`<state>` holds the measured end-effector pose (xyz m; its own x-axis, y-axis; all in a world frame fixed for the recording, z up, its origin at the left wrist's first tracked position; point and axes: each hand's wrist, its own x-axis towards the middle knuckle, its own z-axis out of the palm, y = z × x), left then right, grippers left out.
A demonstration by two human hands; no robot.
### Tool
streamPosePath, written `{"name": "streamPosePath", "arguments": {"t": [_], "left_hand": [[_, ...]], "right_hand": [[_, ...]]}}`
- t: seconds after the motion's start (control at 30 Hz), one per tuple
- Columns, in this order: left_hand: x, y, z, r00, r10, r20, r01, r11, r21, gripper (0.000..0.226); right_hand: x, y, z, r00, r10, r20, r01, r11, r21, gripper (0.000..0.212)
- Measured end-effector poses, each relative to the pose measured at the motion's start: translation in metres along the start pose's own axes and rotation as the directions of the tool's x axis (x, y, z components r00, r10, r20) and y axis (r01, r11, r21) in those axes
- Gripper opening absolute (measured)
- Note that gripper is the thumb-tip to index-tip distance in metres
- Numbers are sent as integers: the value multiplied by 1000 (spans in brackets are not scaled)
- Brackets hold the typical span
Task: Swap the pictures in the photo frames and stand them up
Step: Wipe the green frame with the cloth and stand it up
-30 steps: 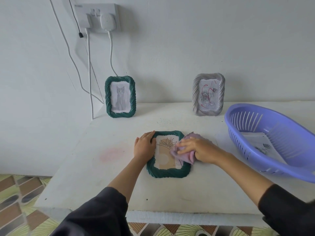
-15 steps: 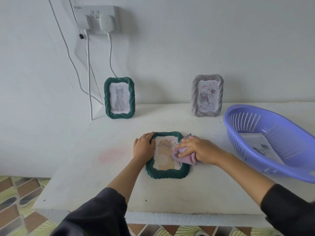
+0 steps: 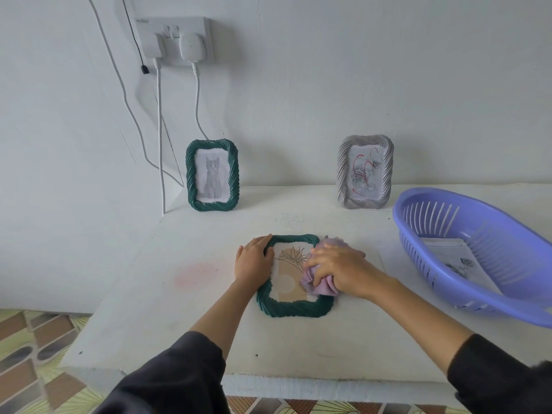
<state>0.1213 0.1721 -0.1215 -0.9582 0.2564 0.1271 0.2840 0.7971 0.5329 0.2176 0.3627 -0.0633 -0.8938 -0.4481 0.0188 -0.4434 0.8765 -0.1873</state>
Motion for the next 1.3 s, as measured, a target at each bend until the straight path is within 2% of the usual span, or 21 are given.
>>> {"name": "streamPosePath", "arguments": {"t": [0.07,0.2,0.4,0.53,0.7,0.8,0.9,1.03,1.3], "left_hand": [[1,0,0,1000,0,1,0,1000,0,43],[0,1,-1,1000,3,7,-3,1000,3,43],[0,1,-3,1000,2,31,-2,1000,15,43],[1,0,-3,999,-11,44,11,1000,8,43],[1,1,-2,998,-42,45,44,999,-28,43],[1,3,-3,996,-70,58,72,996,-43,43],[0,7,-4,994,-85,69,88,995,-46,44],[-2,13,-3,993,-107,55,110,993,-41,44],[-4,13,-2,995,-103,17,103,994,-29,44]], "right_hand": [[-7,2,3,999,-32,9,31,999,25,42],[1,11,-2,1000,25,12,-24,1000,-19,46],[17,17,-1,982,161,-97,-162,987,-5,41],[22,5,0,961,260,-100,-255,965,58,42],[2,5,2,996,88,-9,-87,993,74,41],[1,14,2,995,96,-16,-95,995,39,50],[6,11,5,994,93,-54,-93,996,10,50],[6,9,9,999,51,-3,-51,999,20,51],[1,15,-3,1000,-14,3,14,1000,-27,47]]}}
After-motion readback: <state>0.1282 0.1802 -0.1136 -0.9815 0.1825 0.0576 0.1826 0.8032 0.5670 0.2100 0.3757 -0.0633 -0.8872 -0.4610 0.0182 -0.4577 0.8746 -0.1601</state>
